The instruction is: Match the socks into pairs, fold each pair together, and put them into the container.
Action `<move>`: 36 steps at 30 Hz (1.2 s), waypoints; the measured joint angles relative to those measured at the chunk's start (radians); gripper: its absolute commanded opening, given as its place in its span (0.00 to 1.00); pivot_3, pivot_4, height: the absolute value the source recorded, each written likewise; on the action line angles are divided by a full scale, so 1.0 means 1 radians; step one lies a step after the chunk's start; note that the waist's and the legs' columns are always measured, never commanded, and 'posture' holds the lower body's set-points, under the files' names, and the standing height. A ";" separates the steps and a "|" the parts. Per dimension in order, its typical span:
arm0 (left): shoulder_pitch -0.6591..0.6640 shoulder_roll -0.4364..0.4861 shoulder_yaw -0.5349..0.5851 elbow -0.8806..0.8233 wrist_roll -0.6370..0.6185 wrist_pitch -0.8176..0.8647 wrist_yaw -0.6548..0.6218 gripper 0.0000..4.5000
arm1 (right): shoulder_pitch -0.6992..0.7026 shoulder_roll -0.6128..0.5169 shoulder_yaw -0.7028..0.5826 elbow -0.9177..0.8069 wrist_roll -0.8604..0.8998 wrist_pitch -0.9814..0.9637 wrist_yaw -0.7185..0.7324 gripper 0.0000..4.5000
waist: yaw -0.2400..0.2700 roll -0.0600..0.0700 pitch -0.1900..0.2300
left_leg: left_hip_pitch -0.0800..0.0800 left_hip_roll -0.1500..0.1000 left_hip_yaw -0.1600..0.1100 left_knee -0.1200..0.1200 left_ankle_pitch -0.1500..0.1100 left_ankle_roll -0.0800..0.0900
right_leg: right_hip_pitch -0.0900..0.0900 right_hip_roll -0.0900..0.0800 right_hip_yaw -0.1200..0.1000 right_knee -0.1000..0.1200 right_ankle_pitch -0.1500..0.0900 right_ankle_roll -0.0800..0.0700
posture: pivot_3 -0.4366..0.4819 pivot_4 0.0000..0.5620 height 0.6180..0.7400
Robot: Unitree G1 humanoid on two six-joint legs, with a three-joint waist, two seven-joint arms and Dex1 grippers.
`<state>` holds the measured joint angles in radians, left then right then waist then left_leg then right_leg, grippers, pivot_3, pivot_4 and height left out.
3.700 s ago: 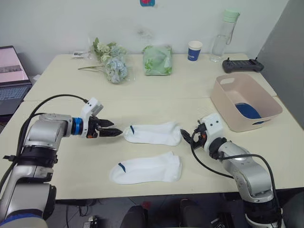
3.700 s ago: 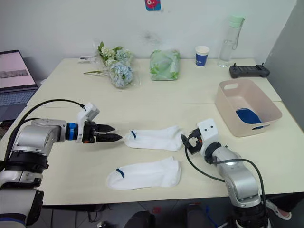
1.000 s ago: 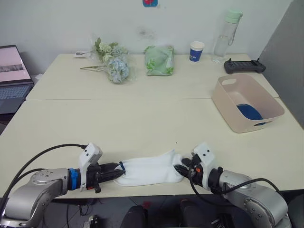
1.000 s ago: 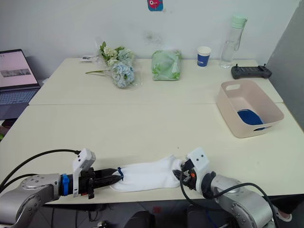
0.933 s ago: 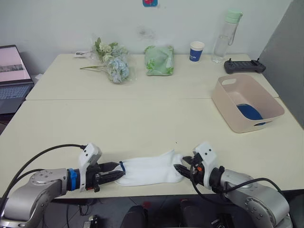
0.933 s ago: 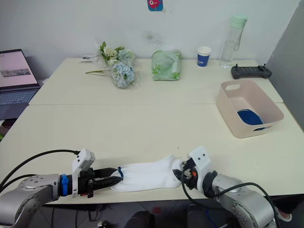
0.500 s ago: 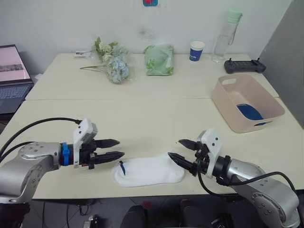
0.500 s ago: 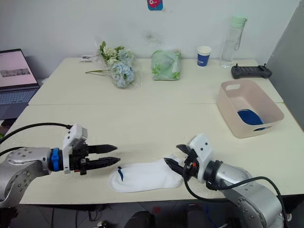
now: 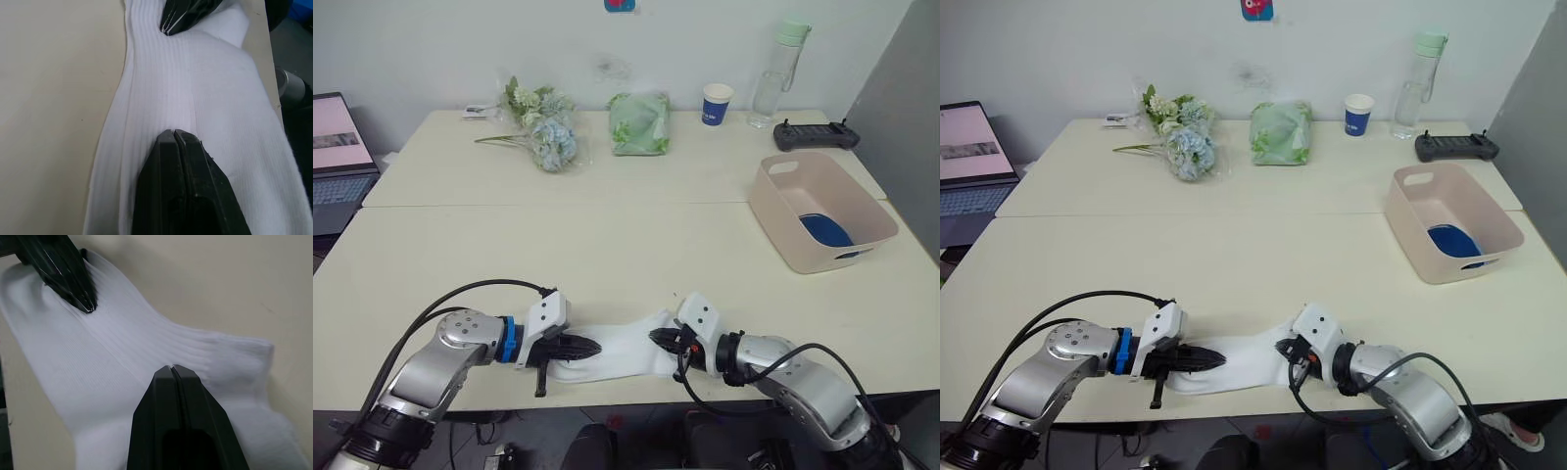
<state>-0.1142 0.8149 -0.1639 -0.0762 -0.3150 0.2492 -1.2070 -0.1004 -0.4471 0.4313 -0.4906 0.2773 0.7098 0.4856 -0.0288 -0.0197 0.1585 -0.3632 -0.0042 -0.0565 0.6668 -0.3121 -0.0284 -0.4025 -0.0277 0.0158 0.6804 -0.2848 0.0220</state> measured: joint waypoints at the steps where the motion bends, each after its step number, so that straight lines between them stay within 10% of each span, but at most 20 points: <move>1: -0.011 -0.006 0.000 0.033 0.011 -0.037 0.003 0.00 | 0.012 0.008 -0.007 0.002 -0.002 -0.005 -0.009 0.01 | 0.000 0.001 -0.002 | 0.001 0.000 0.000 0.000 0.000 0.000 | 0.001 0.000 0.000 0.000 0.000 0.000 | 0.48 0.27 1.00; 13: -0.064 0.008 0.026 0.095 0.001 -0.034 -0.032 0.00 | 0.107 -0.035 -0.184 -0.070 0.044 -0.037 0.022 0.01 | -0.004 0.001 -0.001 | 0.014 0.001 0.000 -0.002 0.000 0.000 | 0.014 0.003 0.000 -0.002 -0.002 0.000 | 0.48 0.27 1.00; 27: -0.049 0.055 -0.066 -0.045 0.051 0.025 -0.113 0.00 | -0.026 -0.118 0.059 -0.005 -0.027 -0.055 0.193 0.01 | -0.001 0.000 0.003 | 0.014 0.001 -0.001 -0.003 0.000 0.000 | 0.015 0.004 0.000 -0.003 -0.002 0.000 | 0.48 0.27 1.00; 36: -0.057 0.060 -0.054 -0.014 0.033 0.021 -0.113 0.00 | 0.123 -0.174 -0.042 -0.078 -0.018 -0.098 0.189 0.01 | 0.000 0.000 0.001 | 0.015 0.002 -0.001 -0.003 0.000 0.000 | 0.016 0.003 -0.001 -0.003 -0.003 0.001 | 0.48 0.27 1.00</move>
<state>-0.1710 0.8753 -0.2175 -0.0899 -0.2819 0.2700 -1.3199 0.0231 -0.6214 0.3894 -0.5689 0.2591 0.6118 0.6743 -0.0289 -0.0196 0.1592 -0.3482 -0.0026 -0.0576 0.6639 -0.3124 -0.0281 -0.3868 -0.0245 0.0152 0.6778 -0.2877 0.0227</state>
